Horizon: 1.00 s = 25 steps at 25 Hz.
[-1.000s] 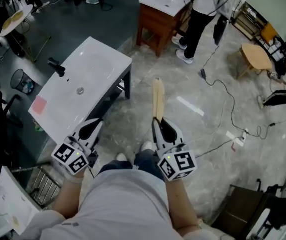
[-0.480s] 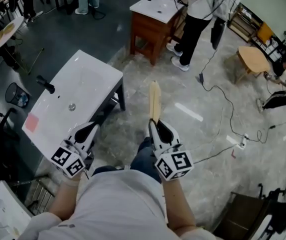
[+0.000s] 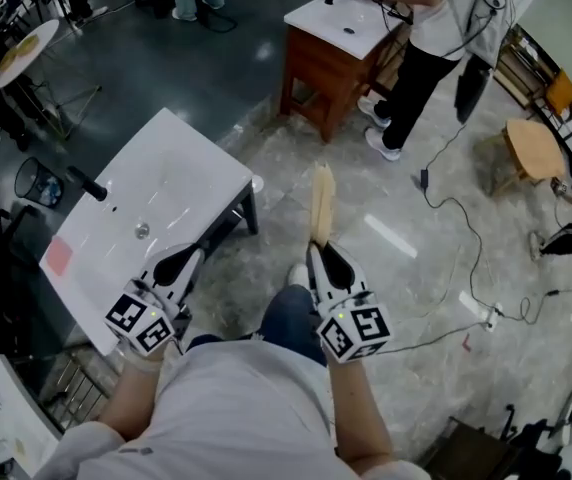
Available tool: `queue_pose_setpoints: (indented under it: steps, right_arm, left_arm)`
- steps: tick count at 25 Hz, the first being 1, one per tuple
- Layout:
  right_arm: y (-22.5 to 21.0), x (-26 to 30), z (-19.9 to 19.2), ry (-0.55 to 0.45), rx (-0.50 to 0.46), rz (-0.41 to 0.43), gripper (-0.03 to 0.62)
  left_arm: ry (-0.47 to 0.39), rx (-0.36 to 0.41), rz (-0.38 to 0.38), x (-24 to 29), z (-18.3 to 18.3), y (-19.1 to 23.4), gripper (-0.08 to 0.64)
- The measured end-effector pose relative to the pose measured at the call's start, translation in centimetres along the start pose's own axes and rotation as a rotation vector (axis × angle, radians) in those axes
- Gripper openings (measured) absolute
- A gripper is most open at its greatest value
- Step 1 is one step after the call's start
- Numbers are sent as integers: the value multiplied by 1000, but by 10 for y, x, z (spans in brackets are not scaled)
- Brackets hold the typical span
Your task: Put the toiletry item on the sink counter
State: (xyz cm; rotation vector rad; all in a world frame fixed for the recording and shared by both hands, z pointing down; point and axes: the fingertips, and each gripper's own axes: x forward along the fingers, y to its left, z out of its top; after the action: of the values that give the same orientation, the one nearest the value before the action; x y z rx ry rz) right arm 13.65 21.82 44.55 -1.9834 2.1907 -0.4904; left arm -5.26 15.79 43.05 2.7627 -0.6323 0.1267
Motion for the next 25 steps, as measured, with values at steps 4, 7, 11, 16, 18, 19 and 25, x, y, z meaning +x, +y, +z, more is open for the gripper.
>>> queue_pose_setpoints:
  steps: [4,7,11,16,18,19,25]
  right_arm:
    - [-31,50,6,36,3,51,55]
    - [-53,85,16,62,7,88,55]
    - [-77,134,35,104,7,168,55]
    - [-98,192,68,165,-1,292,55]
    - [-104,212,78,191,-11,338,55]
    - [-107,222,82,204,-16,362,55]
    - [-105,275,88,306,-36,491,55]
  left_arm:
    - [-7,-17,52,39,7,27,17]
    - [-15,-30,96,67,15,45,17]
    - [-27,-53,171,102,29,65,17]
    - [-35,-78,278,141,54,85,17]
    - [-37,-85,322,153,62,92,17]
    - [-39,-89,345,159,65,96,17]
    - [-46,-115,482,172,84,117,17]
